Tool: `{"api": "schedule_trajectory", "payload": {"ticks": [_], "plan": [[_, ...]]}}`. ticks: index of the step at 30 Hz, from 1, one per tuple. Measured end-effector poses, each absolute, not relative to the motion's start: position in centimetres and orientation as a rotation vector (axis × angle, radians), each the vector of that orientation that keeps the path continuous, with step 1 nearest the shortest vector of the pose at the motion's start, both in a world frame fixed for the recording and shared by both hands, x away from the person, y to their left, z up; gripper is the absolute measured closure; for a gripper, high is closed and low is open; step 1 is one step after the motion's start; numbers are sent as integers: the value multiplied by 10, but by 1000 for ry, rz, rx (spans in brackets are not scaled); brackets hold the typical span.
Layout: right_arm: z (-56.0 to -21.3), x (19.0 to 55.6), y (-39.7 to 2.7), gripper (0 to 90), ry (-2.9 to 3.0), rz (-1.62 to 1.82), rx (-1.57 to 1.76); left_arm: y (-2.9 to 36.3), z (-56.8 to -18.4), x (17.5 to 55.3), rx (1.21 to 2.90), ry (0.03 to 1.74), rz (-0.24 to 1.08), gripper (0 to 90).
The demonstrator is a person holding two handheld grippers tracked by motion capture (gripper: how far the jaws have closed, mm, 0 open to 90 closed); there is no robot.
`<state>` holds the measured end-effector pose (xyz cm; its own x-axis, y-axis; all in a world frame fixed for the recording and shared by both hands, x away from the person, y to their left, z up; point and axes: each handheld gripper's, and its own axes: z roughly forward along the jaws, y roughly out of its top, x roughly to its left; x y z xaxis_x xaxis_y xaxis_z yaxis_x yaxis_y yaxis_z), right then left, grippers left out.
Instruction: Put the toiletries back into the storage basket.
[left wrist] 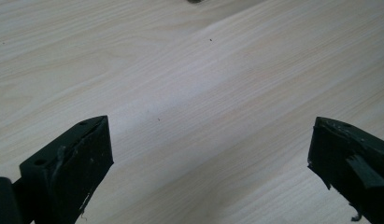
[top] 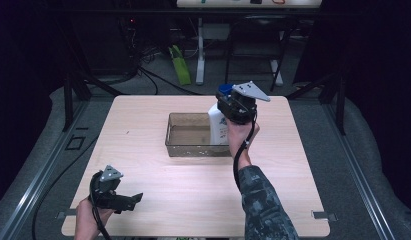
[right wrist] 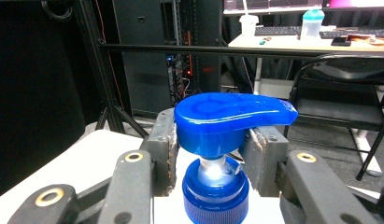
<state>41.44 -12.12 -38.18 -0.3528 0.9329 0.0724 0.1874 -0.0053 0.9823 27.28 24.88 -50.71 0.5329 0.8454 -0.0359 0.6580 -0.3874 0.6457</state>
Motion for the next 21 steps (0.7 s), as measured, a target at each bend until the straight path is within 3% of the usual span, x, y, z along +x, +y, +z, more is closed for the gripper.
{"api": "schedule_trajectory", "payload": {"ticks": [21], "plan": [[-402, 412, -130, 585, 1607, 1404, 1233, 246, -507, 275, 2175, 1204, 390, 0]]}}
